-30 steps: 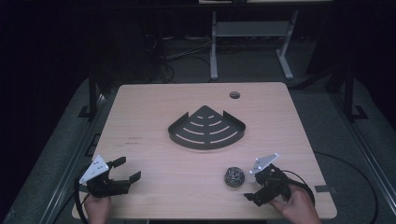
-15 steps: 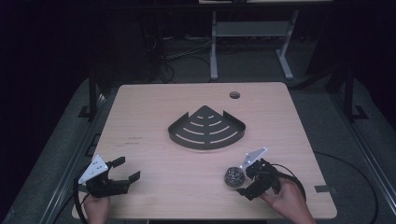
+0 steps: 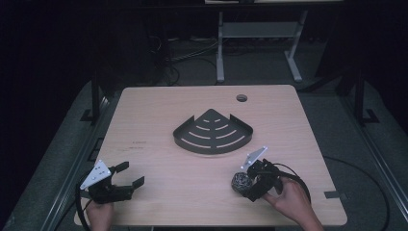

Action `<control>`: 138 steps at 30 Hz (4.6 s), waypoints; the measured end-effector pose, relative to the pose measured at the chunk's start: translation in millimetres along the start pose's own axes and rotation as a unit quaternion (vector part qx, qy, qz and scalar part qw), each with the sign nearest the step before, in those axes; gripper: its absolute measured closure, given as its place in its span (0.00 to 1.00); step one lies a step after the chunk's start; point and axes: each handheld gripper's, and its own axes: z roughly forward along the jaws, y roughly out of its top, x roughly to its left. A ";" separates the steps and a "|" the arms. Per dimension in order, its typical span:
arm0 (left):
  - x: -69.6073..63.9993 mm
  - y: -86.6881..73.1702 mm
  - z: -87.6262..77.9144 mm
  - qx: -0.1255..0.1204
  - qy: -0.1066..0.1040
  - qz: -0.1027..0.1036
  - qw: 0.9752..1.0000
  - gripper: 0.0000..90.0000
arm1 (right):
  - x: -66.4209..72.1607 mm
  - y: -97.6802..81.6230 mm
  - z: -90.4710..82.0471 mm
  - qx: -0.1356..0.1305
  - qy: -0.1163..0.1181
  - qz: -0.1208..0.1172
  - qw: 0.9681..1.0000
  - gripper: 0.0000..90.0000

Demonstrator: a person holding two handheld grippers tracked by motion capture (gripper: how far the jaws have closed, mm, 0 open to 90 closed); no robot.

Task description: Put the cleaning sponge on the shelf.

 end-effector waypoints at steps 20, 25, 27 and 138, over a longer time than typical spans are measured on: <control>0.3 0.0 -0.4 -0.002 -0.001 -0.002 1.000 0.15 | -3.9 14.6 12.2 0.026 0.000 -0.011 1.000 0.16; 0.0 0.3 -0.3 -0.003 -0.001 -0.002 1.000 0.15 | -4.0 16.4 15.7 0.032 0.002 -0.014 0.999 0.17; 0.0 0.3 -0.5 -0.003 0.000 -0.001 1.000 0.15 | -3.8 17.2 17.3 0.035 0.002 -0.014 0.999 0.17; 5.8 -0.8 -5.8 -0.011 0.004 -0.010 1.000 0.15 | -57.6 127.7 -11.9 0.067 0.023 -0.046 0.996 0.34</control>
